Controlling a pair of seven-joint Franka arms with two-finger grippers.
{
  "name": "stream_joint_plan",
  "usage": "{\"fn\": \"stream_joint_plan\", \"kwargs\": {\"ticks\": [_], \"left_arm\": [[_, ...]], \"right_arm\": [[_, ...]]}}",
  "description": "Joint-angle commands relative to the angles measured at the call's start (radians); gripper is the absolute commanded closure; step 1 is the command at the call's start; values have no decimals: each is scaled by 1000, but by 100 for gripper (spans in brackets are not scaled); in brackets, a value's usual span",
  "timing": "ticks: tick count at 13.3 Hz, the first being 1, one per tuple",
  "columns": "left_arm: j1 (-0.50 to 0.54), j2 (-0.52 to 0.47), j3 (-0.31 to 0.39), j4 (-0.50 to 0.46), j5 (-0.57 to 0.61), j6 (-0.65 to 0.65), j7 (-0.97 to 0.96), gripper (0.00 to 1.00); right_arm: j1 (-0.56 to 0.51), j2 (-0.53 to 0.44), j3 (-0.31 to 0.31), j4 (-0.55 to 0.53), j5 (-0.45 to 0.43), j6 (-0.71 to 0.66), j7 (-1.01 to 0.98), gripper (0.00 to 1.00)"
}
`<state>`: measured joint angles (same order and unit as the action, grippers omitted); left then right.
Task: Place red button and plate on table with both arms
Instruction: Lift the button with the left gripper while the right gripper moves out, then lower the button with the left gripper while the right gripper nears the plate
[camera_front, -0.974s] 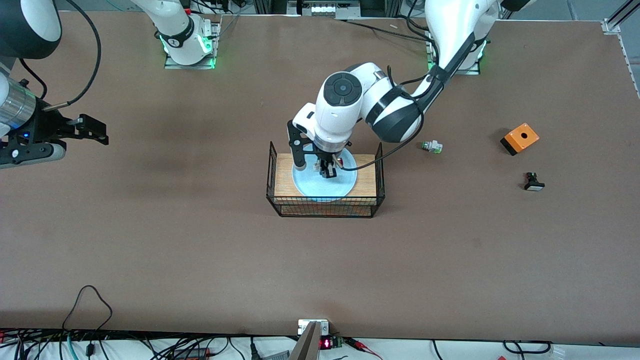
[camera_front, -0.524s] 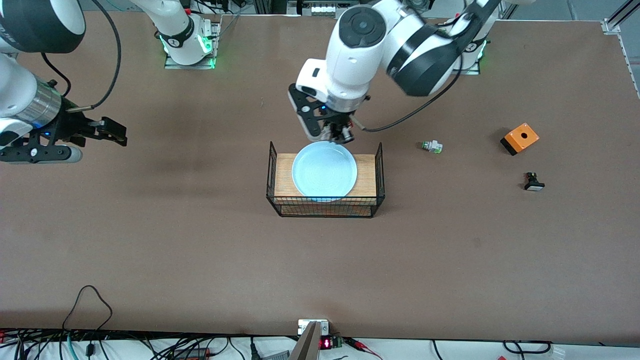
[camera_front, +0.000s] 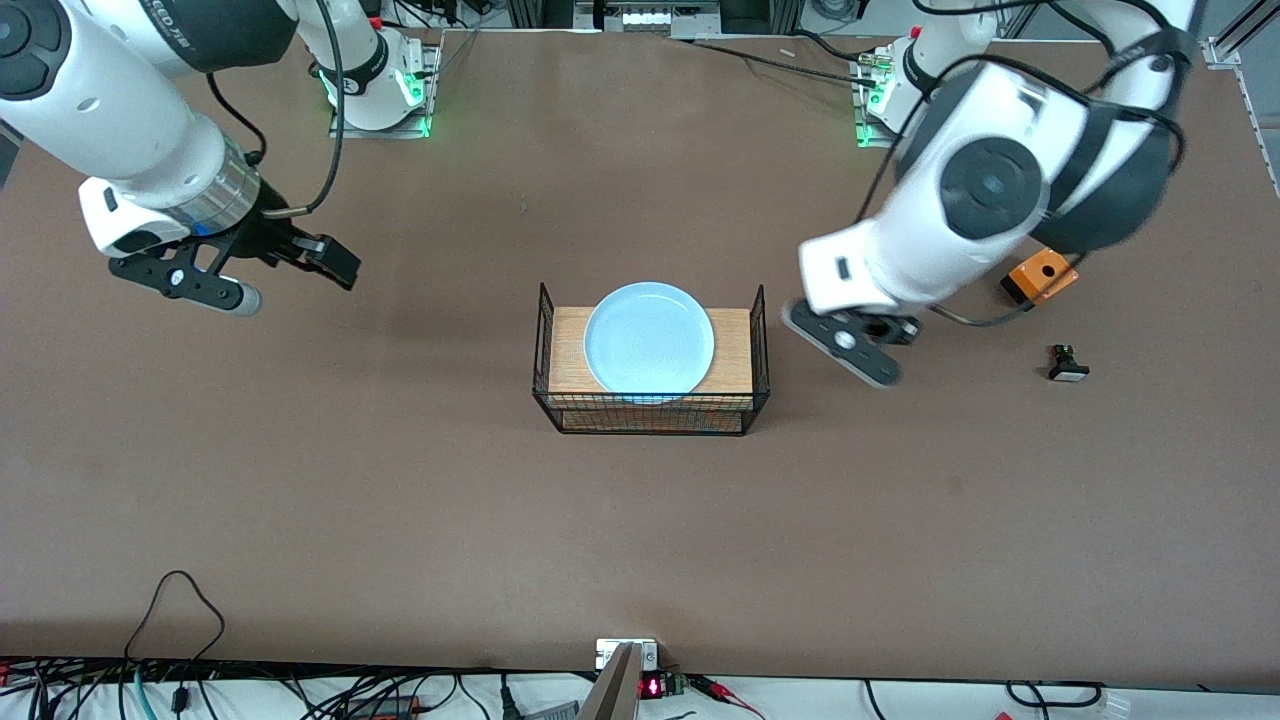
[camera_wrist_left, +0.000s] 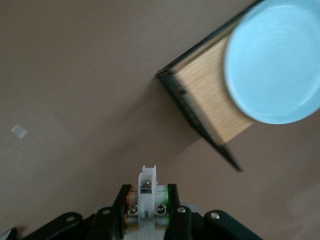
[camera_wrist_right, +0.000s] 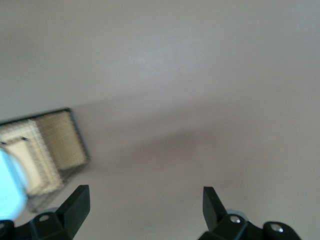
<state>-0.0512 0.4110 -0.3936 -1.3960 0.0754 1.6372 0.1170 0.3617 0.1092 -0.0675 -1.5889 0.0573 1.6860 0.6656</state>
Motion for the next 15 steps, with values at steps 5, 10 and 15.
{"fn": "stream_joint_plan", "kwargs": {"ticks": [5, 10, 15], "left_arm": [[217, 211, -7, -24, 129, 61, -8, 82], [350, 282, -4, -225, 230, 433, -7, 82], [373, 319, 9, -282, 231, 582, -7, 81]], "right_arm": [[91, 38, -9, -8, 108, 95, 300, 0], [213, 124, -14, 44, 95, 176, 644, 0], [298, 193, -28, 110, 43, 176, 779, 0]]}}
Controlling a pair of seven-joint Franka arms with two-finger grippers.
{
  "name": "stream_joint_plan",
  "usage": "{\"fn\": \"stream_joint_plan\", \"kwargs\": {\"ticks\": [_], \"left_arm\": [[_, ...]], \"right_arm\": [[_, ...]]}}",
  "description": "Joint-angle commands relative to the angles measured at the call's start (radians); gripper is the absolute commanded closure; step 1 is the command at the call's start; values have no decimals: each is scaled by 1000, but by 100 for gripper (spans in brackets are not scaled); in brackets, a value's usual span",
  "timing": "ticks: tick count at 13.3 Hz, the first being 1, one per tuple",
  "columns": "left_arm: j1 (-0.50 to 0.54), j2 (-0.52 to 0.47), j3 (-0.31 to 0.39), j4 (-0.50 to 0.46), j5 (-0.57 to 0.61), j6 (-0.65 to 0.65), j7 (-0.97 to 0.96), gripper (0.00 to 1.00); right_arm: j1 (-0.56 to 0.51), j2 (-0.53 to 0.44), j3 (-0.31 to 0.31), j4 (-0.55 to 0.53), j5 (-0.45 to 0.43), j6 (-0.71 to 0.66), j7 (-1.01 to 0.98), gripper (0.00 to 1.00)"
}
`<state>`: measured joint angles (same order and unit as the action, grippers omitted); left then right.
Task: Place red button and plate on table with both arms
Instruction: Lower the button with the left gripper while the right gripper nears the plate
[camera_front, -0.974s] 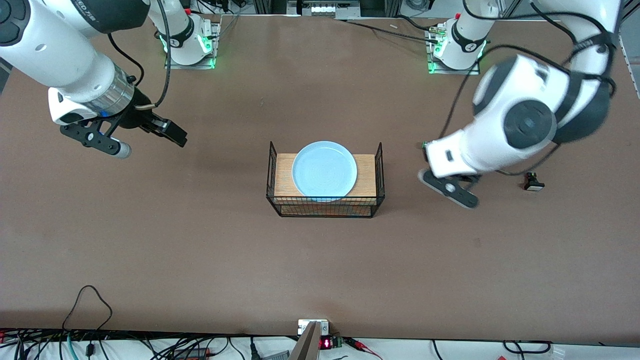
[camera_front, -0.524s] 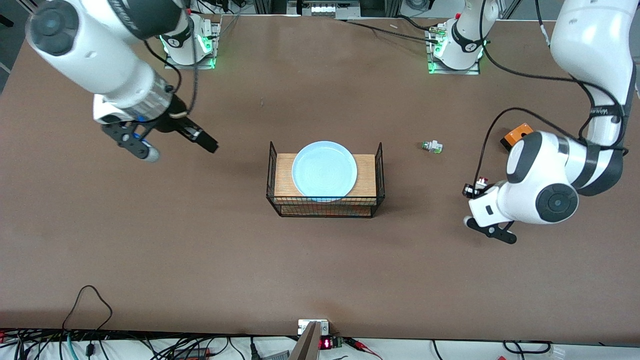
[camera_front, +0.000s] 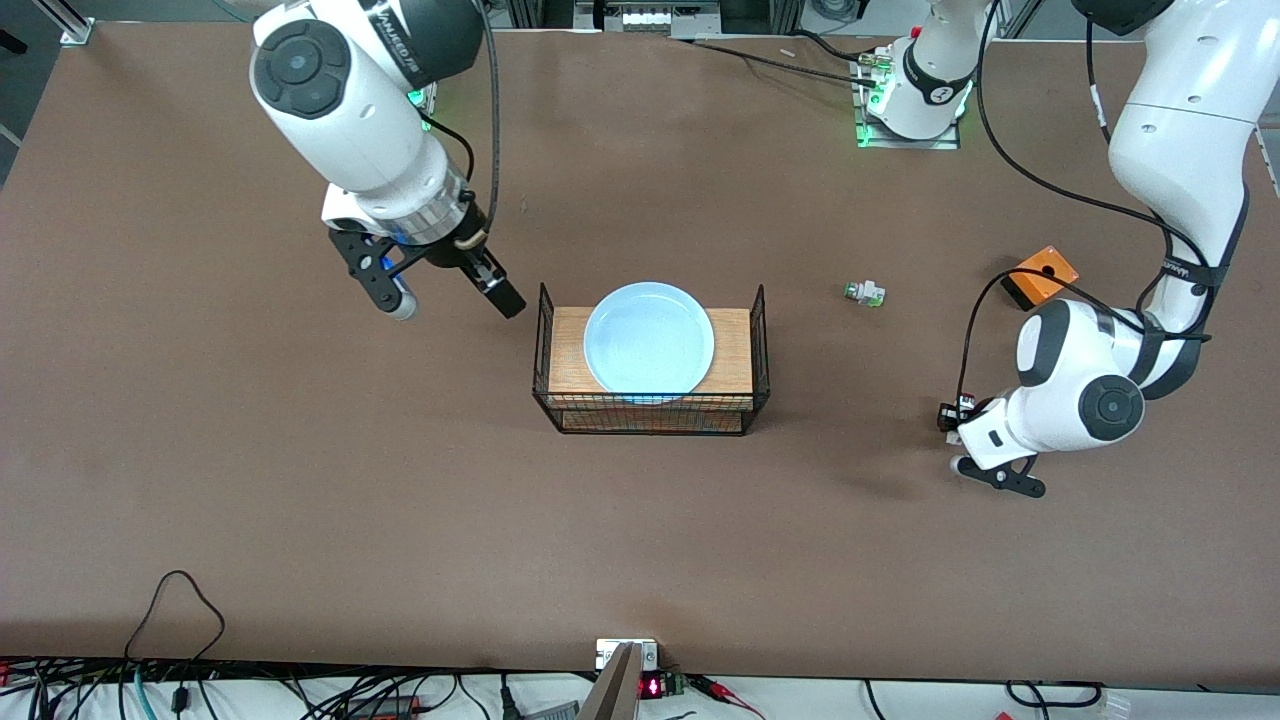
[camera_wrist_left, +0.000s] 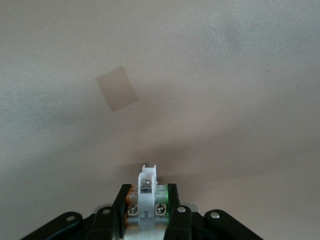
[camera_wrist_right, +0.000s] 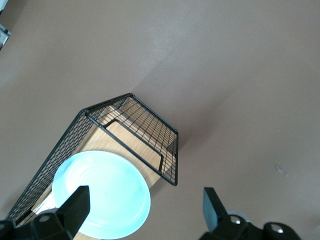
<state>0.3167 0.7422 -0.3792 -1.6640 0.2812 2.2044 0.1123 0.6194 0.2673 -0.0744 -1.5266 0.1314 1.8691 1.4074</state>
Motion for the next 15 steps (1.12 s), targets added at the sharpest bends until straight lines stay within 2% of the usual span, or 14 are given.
{"fn": "stream_joint_plan", "kwargs": {"ticks": [1, 2, 3, 5, 7, 10, 13, 15], "left_arm": [[5, -9, -4, -14, 26, 17, -2, 80], [5, -6, -4, -14, 26, 17, -2, 76], [5, -4, -4, -14, 26, 17, -2, 60], [2, -12, -6, -10, 26, -2, -16, 0], [-1, -50, -13, 9, 24, -95, -20, 0], [-7, -147, -43, 82, 19, -288, -40, 0], [-4, -268, -113, 122, 13, -451, -129, 0], [-2, -345, -150, 145, 6, -509, -189, 0]], "right_arm": [[57, 50, -30, 66, -44, -7, 38, 0], [65, 55, -34, 66, -38, -5, 53, 0], [80, 58, -35, 66, -36, 7, 102, 0], [123, 92, -36, 66, -42, 95, 209, 0], [167, 122, -45, 66, -44, 131, 298, 0], [249, 159, -100, 62, -45, 180, 298, 0], [305, 185, -139, 46, -55, 182, 295, 0], [324, 185, -146, 16, -68, 205, 292, 0]]}}
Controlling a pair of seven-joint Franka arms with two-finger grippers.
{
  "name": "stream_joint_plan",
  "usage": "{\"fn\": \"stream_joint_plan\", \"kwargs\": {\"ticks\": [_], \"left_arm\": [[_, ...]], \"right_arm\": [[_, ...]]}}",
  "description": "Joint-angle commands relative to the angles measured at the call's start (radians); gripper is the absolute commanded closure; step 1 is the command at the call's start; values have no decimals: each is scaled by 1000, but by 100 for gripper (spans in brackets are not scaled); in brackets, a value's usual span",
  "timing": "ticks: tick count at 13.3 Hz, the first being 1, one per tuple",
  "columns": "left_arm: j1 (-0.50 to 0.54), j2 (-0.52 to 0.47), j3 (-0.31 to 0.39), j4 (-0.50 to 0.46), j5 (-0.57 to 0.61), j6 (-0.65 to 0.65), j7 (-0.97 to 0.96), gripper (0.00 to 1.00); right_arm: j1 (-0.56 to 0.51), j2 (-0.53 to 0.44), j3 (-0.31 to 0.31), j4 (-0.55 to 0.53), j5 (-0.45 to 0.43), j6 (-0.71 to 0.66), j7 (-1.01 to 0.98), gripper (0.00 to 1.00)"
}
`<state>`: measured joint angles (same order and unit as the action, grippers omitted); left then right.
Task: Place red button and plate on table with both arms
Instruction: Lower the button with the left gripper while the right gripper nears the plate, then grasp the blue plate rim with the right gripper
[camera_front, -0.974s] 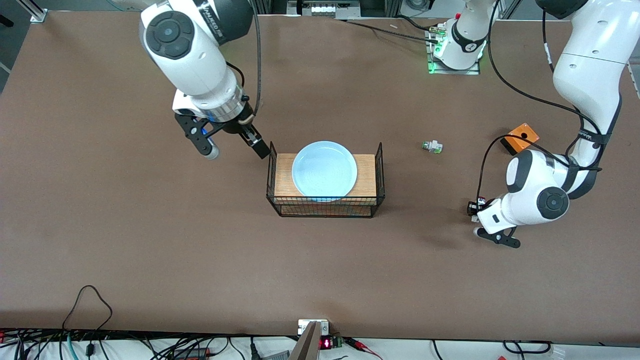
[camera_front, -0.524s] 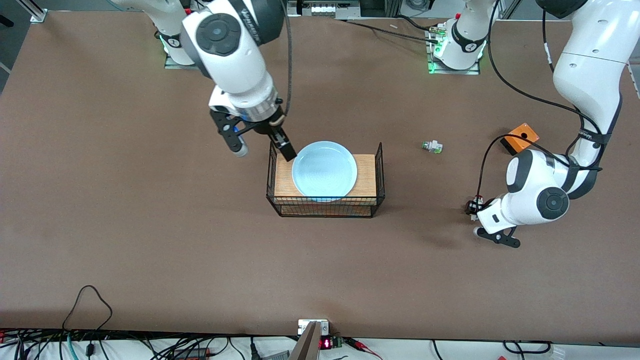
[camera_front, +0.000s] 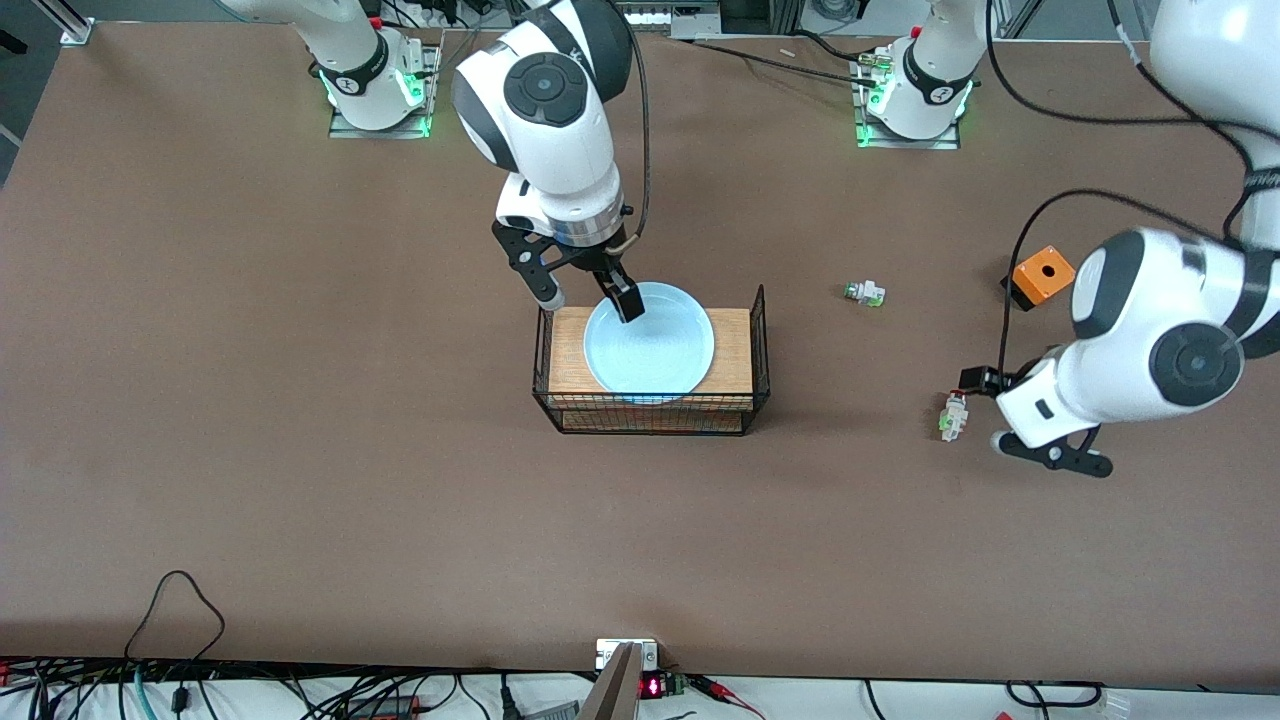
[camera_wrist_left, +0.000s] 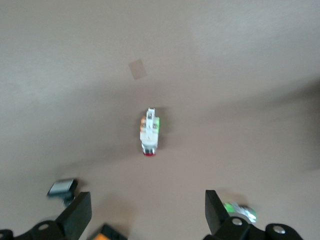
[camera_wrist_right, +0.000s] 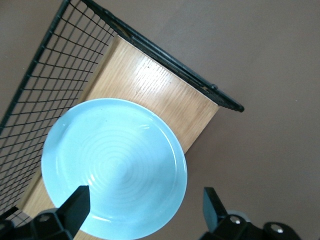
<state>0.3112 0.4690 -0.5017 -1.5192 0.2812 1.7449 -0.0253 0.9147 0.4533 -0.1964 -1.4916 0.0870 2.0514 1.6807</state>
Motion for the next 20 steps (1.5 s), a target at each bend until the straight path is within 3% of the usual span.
{"fn": "stream_joint_plan", "kwargs": {"ticks": [1, 4, 7, 10, 12, 17, 20], "left_arm": [[3, -93, -49, 49, 3, -73, -56, 0], [3, -112, -84, 187, -28, -235, -70, 0], [-4, -121, -48, 202, -112, -274, -54, 0], [-228, -194, 243, 125, -126, -139, -68, 0], [-326, -252, 391, 50, -167, -82, -67, 0], [-487, -354, 575, -91, -203, -29, -71, 0], [-479, -400, 588, -176, -209, 51, -23, 0]], "right_arm": [[36, 8, -29, -24, -30, 29, 17, 0], [56, 65, -44, -24, -55, 39, -12, 0], [69, 94, -49, -22, -59, 49, -10, 3], [69, 101, -55, -22, -55, 58, 8, 7], [69, 100, -55, -19, -52, 56, 11, 13], [69, 97, -55, -12, -44, 52, 10, 35], [69, 97, -55, -12, -44, 53, 10, 40]]}}
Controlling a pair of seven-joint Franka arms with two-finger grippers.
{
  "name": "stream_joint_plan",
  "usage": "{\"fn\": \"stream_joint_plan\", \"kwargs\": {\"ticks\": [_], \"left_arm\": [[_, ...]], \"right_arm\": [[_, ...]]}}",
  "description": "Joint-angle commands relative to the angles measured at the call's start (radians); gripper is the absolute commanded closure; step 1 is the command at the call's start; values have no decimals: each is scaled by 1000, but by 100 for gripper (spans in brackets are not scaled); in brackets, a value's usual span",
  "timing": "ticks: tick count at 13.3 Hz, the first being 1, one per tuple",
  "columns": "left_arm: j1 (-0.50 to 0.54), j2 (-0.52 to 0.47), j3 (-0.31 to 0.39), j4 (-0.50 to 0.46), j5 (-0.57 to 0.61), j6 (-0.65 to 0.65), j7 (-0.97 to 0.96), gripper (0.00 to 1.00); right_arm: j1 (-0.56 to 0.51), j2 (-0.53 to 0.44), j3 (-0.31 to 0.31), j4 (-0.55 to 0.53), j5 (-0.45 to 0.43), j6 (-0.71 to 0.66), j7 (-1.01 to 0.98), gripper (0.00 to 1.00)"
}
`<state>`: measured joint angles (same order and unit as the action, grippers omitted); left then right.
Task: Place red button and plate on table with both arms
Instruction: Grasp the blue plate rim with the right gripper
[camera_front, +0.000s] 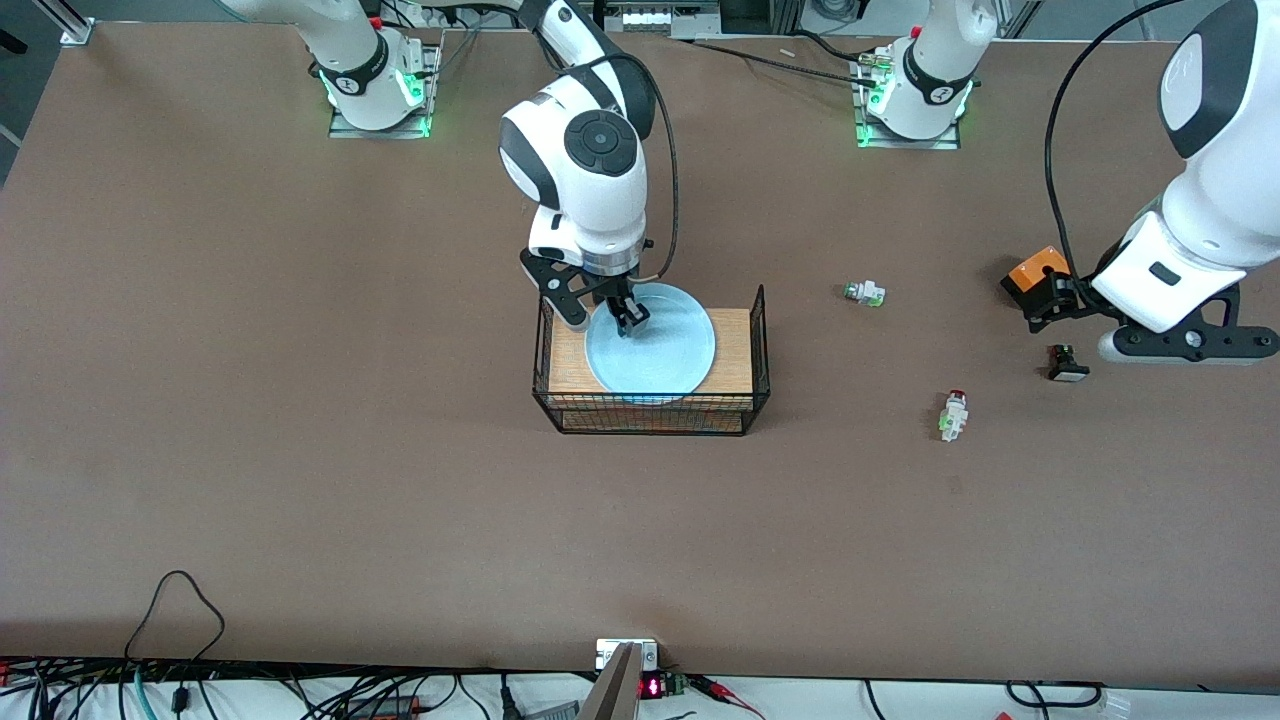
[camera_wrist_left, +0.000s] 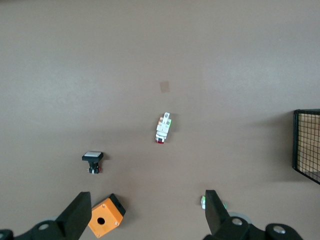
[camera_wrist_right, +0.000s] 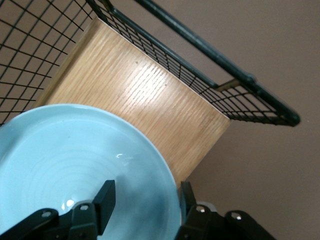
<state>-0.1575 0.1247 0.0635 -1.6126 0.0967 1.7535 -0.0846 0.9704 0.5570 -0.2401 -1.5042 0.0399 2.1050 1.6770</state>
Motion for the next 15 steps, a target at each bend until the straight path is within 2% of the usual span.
{"fn": "stream_joint_plan", "kwargs": {"ticks": [1, 3, 4, 7, 8, 15], "left_arm": [[-8, -53, 19, -75, -25, 38, 70, 0], [-8, -46, 19, -70, -25, 38, 75, 0], [-10, -46, 19, -70, -25, 37, 75, 0], [-11, -45, 18, -69, -25, 26, 75, 0], [-10, -43, 18, -63, -26, 26, 77, 0], [-13, -43, 18, -59, -29, 26, 75, 0]], "right_arm": [[14, -6, -11, -1, 3, 0, 13, 42], [13, -5, -11, -1, 5, 0, 13, 57], [13, -5, -11, -1, 12, 1, 13, 68], [13, -3, -11, -1, 69, 3, 12, 88], [13, -2, -11, -1, 69, 3, 12, 98], [14, -35, -10, 2, 69, -51, 3, 100]]}}
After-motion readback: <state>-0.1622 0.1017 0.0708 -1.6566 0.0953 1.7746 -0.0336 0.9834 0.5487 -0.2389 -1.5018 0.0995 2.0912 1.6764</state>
